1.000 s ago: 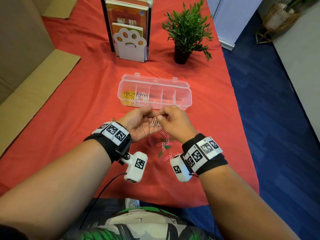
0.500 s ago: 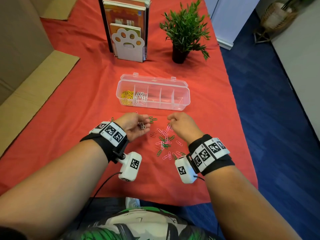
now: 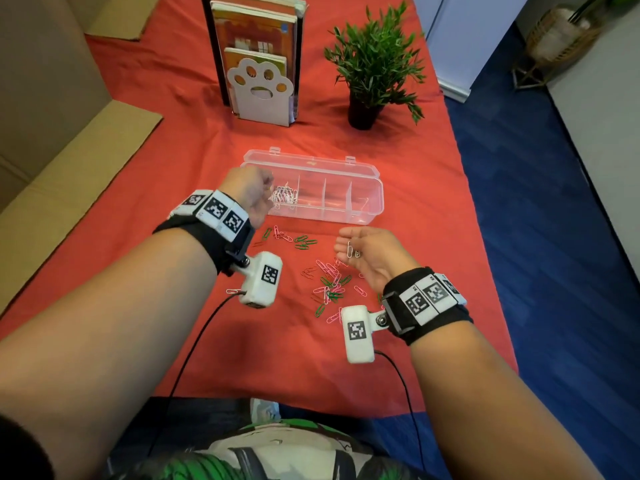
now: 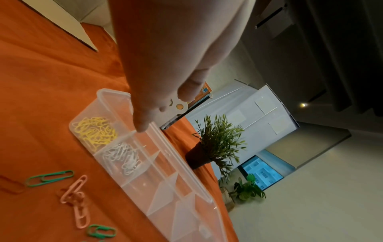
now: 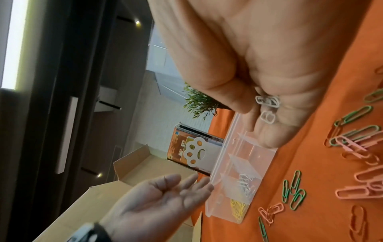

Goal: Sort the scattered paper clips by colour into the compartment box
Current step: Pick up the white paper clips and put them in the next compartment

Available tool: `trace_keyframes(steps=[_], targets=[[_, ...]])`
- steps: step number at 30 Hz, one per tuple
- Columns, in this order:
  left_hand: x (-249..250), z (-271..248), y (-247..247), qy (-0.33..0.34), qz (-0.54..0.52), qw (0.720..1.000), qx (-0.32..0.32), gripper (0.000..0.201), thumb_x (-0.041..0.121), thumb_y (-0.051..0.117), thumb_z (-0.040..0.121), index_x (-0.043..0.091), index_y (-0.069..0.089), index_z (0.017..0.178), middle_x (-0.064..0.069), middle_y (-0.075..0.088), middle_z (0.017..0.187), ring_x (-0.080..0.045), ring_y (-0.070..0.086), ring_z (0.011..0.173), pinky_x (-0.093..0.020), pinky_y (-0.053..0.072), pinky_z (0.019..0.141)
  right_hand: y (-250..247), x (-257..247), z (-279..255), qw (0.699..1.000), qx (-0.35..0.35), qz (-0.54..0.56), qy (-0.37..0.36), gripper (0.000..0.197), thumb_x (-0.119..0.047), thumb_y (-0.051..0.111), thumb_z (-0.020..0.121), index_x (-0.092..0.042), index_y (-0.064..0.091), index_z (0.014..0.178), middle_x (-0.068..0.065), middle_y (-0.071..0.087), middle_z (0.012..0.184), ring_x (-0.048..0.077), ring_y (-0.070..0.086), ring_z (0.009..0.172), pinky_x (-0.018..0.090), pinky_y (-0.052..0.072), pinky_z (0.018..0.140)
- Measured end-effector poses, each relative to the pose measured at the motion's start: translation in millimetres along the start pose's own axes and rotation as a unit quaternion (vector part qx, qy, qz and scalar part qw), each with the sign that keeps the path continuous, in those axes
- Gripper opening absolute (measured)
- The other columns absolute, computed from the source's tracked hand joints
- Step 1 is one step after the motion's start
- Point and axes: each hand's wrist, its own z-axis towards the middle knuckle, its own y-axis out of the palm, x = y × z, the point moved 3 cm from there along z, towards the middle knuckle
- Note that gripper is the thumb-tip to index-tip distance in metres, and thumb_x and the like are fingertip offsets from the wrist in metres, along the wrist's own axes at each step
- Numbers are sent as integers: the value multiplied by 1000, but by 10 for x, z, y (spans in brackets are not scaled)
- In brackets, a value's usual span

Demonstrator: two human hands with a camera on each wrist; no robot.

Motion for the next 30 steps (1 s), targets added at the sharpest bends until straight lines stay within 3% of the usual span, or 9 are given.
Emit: trace_keyframes(steps=[2, 4, 8, 12, 15, 18, 20, 24, 30], targets=[[-96, -41, -64, 20, 28, 999, 31, 33, 4, 37, 89, 19, 55, 113, 1, 47, 82, -10, 41, 64, -20, 39, 58, 32, -12, 17, 1000, -3, -20, -1, 35, 15, 27, 90, 7, 53, 112, 11, 55, 83, 17, 59, 71, 21, 53, 62], [-245, -80, -180, 37, 58, 996, 55, 31, 1, 38, 88, 19, 56, 106, 1, 47, 74, -9, 41, 58, -21, 35, 49, 95, -70, 39, 998, 12, -56, -21, 34, 17, 27, 88, 3, 54, 102, 12, 54, 80, 18, 58, 66, 19, 53, 50], [-534, -140, -420, 61, 193, 976, 75, 39, -3, 46, 83, 9, 57, 117, -18, 63, 102, -21, 55, 77, -31, 42, 69, 364, -265, 151, 993, 18, -94, -71, 34, 17, 26, 86, -3, 53, 81, 9, 50, 74, 17, 50, 58, 18, 49, 43], [-765, -185, -632, 63, 255, 960, 96, 32, 2, 47, 86, 9, 59, 114, -20, 62, 119, -39, 59, 109, -45, 47, 92, 710, -530, 355, 984, 3, -132, -121, 32, 14, 29, 86, -2, 56, 96, 9, 56, 84, 20, 56, 70, 28, 53, 68], [-856, -199, -832, 82, 295, 945, 115, 28, 2, 47, 86, 11, 63, 107, -17, 66, 112, -33, 62, 105, -38, 48, 93, 941, -699, 489, 955, -3, -251, -158, 46, 5, 34, 87, -4, 46, 131, 18, 57, 122, 28, 57, 100, 39, 49, 90], [-931, -247, -1001, 99, 356, 924, 98, 34, -7, 44, 76, 18, 66, 82, -18, 70, 99, -33, 64, 96, -35, 50, 86, 1010, -746, 526, 915, 2, -367, -168, 60, 11, 36, 83, -6, 37, 140, 17, 45, 142, 29, 46, 128, 38, 40, 106], [-986, -286, -1073, 98, 436, 892, 70, 33, -8, 48, 73, 20, 66, 75, -13, 70, 94, -29, 65, 93, -31, 50, 85, 962, -713, 469, 919, 12, -348, -185, 60, 11, 37, 81, -6, 40, 138, 14, 48, 140, 26, 47, 128, 36, 41, 106], [-1035, -378, -1107, 122, 600, 789, 50, 20, 10, 67, 72, 15, 69, 91, -7, 70, 95, -25, 64, 94, -27, 46, 82, 742, -451, 292, 925, 16, -318, -205, 45, 5, 39, 86, -7, 53, 127, 8, 61, 123, 20, 57, 114, 26, 46, 94], [-1054, -364, -981, 133, 694, 707, 22, 18, 14, 56, 80, 11, 65, 95, -13, 68, 102, -31, 62, 101, -36, 50, 85, 231, 202, 216, 912, 64, -370, -164, 31, 0, 44, 87, -7, 64, 110, 13, 68, 109, 26, 63, 104, 31, 47, 96]])
